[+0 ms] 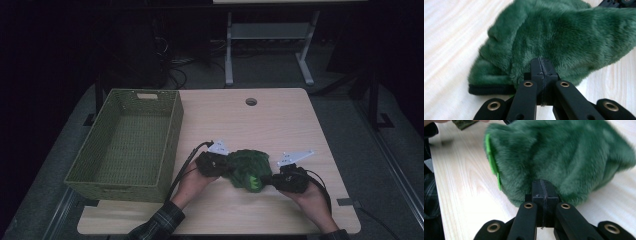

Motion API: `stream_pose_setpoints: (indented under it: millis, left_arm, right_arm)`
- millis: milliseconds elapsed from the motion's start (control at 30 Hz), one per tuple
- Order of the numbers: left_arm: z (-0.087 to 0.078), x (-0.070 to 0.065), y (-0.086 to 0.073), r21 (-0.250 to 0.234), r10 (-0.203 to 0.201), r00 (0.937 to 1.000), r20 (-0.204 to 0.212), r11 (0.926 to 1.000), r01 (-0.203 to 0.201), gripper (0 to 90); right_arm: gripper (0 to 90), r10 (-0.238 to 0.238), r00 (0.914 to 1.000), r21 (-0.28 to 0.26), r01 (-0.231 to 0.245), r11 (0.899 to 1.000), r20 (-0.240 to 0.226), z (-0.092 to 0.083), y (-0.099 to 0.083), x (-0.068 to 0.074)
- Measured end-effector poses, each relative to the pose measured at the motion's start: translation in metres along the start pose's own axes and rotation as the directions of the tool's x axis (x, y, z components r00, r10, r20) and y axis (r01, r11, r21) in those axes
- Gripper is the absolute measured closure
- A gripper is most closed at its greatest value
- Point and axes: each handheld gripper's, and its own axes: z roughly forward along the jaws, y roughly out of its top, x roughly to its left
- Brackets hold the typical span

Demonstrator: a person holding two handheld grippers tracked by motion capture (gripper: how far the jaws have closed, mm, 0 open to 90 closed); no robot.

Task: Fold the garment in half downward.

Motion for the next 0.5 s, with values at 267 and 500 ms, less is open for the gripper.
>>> stream_pose_setpoints:
  millis: [267, 500]
  left_arm:
    - [0.009, -0.001, -0.013, 0.024, -0.011, 0.9999, 0.01, 0.9997, 0.011, 89.8]
    - [0.015, 0.002, -0.012, 0.04, 0.005, 0.9999, -0.01, 0.9992, -0.004, 89.8]
  right_arm:
    - [89.9, 0.009, 0.9985, 0.057, -0.012, 0.998, 0.053, 0.012, -0.012, -0.001]
    - [90.0, 0.007, 0.9985, 0.067, -0.011, 0.998, 0.055, 0.019, -0.01, -0.003]
